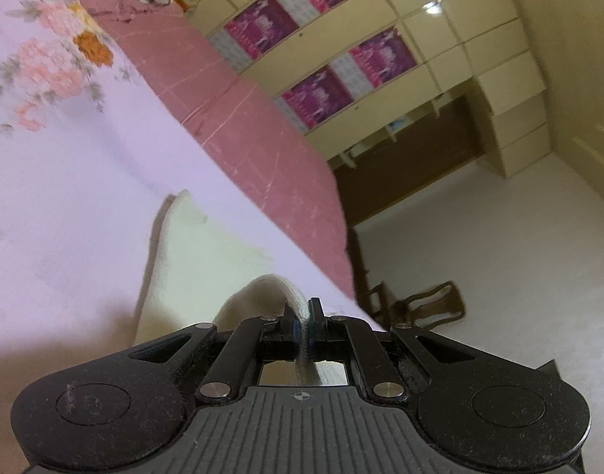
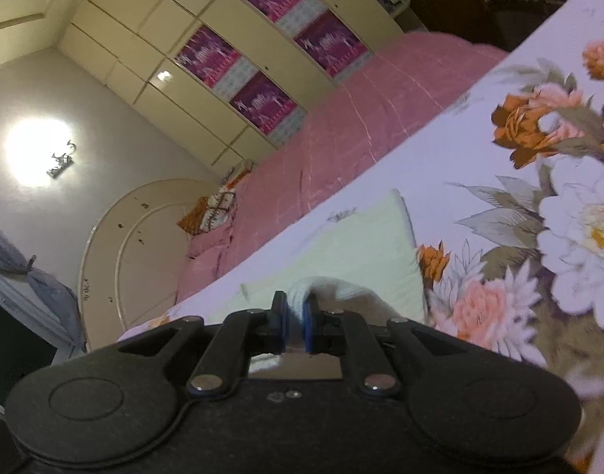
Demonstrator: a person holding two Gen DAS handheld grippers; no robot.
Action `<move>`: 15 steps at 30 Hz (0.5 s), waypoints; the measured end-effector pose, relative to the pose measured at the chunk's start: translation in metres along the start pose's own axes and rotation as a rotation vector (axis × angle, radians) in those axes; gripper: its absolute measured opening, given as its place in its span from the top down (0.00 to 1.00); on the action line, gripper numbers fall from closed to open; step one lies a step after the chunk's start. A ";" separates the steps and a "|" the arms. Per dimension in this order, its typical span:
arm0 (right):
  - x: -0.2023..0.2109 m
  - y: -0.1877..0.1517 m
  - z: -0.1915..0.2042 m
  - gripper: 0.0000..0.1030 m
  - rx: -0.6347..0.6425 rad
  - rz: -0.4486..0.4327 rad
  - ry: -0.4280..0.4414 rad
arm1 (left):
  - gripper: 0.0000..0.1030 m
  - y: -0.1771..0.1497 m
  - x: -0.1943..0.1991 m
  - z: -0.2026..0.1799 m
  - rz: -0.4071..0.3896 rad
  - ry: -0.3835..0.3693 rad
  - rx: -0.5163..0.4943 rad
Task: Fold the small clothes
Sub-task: 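Grasp the sweater edge with both grippers and lift it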
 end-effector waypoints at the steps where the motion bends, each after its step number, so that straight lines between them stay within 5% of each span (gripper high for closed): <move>1: -0.010 0.000 -0.006 0.91 -0.011 0.007 -0.008 | 0.96 -0.001 -0.010 0.003 0.009 0.009 -0.003; 12: -0.081 0.000 -0.040 0.91 -0.073 0.073 -0.045 | 0.96 0.004 -0.076 0.023 0.011 0.047 -0.068; 15: -0.094 -0.001 -0.041 0.82 -0.060 0.080 -0.027 | 0.96 0.011 -0.083 0.025 -0.018 0.031 -0.056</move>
Point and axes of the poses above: each gripper's, at about its wrist camera, not at the fingertips, and x roughly against the way its jaws point, z to its left, y to its top, the point moved 10 cm from there along -x, roughly the way its jaws point, and after that the axes turned 15 degrees about -z, right-handed, at the moved point
